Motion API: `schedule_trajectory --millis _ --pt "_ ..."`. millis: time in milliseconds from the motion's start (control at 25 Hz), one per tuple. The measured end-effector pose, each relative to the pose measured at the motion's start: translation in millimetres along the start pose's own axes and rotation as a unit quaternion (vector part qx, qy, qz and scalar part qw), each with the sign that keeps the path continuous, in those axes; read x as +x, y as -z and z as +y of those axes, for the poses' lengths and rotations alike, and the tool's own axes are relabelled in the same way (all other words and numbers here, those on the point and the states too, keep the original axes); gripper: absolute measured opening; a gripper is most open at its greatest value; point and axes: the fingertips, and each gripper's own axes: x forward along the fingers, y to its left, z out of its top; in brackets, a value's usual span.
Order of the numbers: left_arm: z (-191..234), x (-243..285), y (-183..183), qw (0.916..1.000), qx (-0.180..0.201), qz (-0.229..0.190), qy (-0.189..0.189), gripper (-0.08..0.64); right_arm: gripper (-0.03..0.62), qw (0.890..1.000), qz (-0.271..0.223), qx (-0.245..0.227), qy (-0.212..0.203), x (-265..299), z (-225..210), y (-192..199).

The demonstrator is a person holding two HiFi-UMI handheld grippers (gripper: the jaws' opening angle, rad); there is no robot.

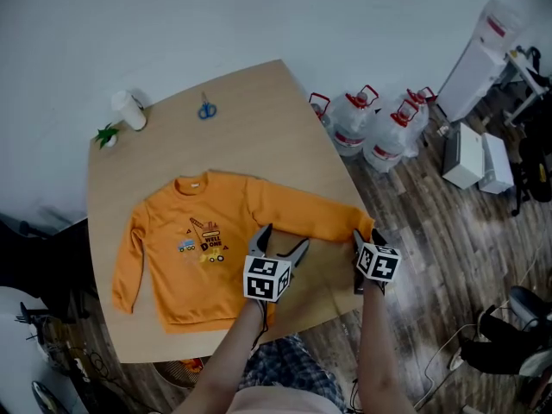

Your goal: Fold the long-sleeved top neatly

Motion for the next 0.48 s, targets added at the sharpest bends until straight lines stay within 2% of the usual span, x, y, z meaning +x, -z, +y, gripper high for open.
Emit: schedule_trajectory --millis 200,320,480 --pt "7.2 -3.6 4.7 0.9999 -0.007 0.001 -0.009 0.425 0.184 1.000 0.025 -0.007 -0.001 5.8 3.7 10.8" --pt "13.4 -6.8 5.5 0.9998 -0.012 0.002 -0.018 0.425 0.099 0.999 0.025 -0.022 0.000 4.5 9.9 7.4" --pt "20.7 -13.8 0.2 0.9994 -0.019 -0.005 -0.029 0.425 0.077 0.999 0.002 -0.034 0.000 -3.2 15.6 -8.8"
